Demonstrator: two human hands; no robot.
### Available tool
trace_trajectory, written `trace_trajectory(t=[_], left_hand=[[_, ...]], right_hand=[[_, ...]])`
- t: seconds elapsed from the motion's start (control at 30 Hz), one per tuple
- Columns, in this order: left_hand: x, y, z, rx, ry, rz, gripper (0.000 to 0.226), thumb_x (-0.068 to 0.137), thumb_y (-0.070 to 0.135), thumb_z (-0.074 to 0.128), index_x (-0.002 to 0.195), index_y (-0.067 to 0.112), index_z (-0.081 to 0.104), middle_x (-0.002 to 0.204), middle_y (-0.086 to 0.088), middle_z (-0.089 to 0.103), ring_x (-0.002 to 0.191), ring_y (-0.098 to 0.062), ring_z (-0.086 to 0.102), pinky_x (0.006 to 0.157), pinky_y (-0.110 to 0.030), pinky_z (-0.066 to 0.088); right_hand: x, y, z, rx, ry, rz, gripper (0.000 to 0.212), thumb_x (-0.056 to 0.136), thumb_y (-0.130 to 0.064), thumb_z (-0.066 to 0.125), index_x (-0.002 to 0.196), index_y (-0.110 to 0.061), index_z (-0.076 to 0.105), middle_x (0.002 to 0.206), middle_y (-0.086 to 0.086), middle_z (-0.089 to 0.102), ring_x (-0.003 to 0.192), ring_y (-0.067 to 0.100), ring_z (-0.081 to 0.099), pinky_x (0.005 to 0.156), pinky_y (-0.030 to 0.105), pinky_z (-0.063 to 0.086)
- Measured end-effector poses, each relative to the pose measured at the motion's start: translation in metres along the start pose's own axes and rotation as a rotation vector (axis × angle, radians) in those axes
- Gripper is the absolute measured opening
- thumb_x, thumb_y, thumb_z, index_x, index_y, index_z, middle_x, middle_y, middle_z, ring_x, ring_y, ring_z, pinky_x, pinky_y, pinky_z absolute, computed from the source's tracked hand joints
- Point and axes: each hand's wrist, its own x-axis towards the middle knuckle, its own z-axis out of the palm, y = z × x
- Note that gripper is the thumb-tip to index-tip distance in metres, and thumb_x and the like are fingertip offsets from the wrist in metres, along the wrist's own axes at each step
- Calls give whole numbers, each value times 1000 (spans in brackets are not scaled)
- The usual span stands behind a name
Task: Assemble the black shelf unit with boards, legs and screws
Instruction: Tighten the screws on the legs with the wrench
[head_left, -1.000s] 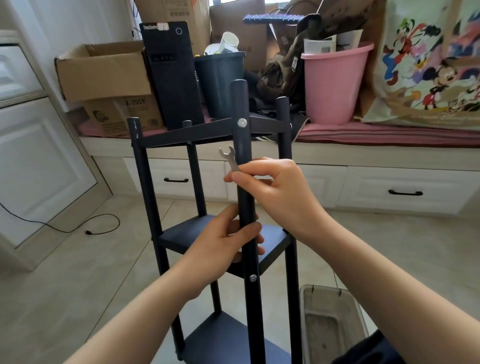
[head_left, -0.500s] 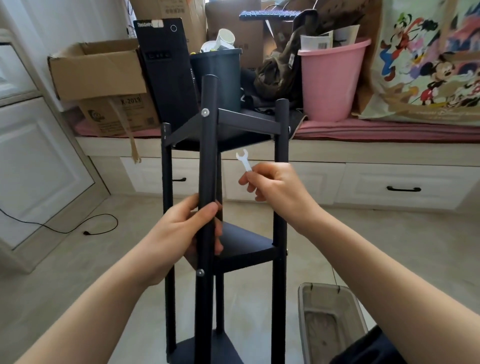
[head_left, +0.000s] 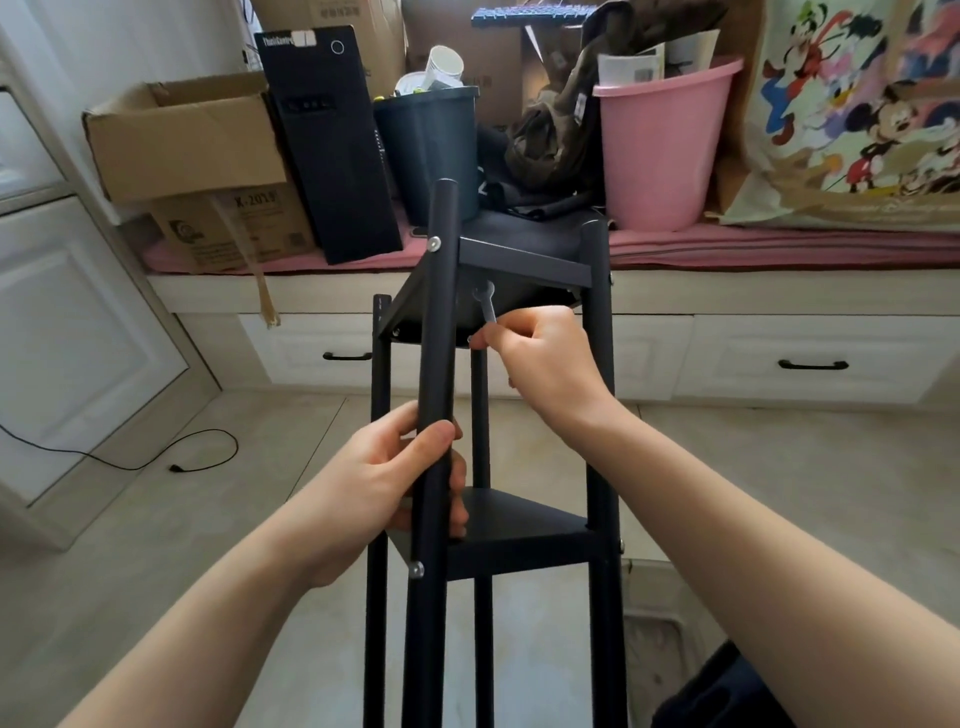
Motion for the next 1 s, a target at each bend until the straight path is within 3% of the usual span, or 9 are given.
trace_trajectory(t=[0.1,0.3,0.4,0.47,0.53,0.63,0.73,0.87,1.0], left_hand=[[0,1,3,-1,-1,14,42,87,46,60,110,11,56,80,-9,64,70,-30,68,64,-37,59],[-4,3,2,13,-42,22,35,88,46,58,109,18,60,82,-8,64,71,-28,67,68,-38,60],[-6,5,4,4,-49,33,35,87,47,58,108,20,62,82,-8,62,71,-28,66,69,-40,60],[-6,6,6,2,-48,44,38,86,47,58,111,18,61,82,-8,61,70,-28,66,69,-39,60],[-5,7,8,1,-35,63,41,86,46,57,113,15,58,81,-7,61,69,-28,65,68,-39,60],[-2,7,11,1,-24,86,40,86,44,56,113,15,56,81,-6,62,71,-29,67,69,-40,60],[1,6,16,-25,-39,89,34,88,40,56,112,15,56,82,-6,61,73,-29,67,72,-44,62],[5,6,20,-65,-58,81,31,90,35,56,112,13,54,81,-7,60,70,-27,64,73,-46,62],[7,7,20,-70,-59,77,33,87,37,58,111,14,55,80,-7,59,68,-25,63,71,-43,61]], right_hand=[[0,-3,-3,-7,48,-38,23,96,-14,55,94,-13,78,55,-12,60,54,3,54,50,14,39],[-1,-8,-8,7,125,-110,22,96,-12,55,93,-12,76,81,11,73,80,17,62,70,23,47],[0,-10,-13,-3,150,-126,21,96,-12,55,92,-12,76,79,5,73,78,12,65,72,25,50],[1,-9,-16,-9,172,-151,21,97,-11,55,93,-11,75,68,-4,66,63,1,59,60,16,45],[2,-9,-18,-2,209,-174,21,97,-10,54,92,-11,74,61,-6,60,52,2,52,55,17,42],[3,-10,-18,-3,246,-223,20,99,-11,53,94,-10,72,67,-13,58,59,3,53,61,20,45],[5,-11,-17,-29,259,-256,20,99,-11,53,94,-9,73,69,-20,55,64,-6,53,63,5,36],[8,-10,-15,-26,235,-256,20,99,-10,54,95,-8,73,66,-21,52,60,-12,51,61,4,36],[6,-7,-9,-6,157,-218,21,98,-10,55,92,-8,74,57,-17,51,51,-4,48,54,10,36]])
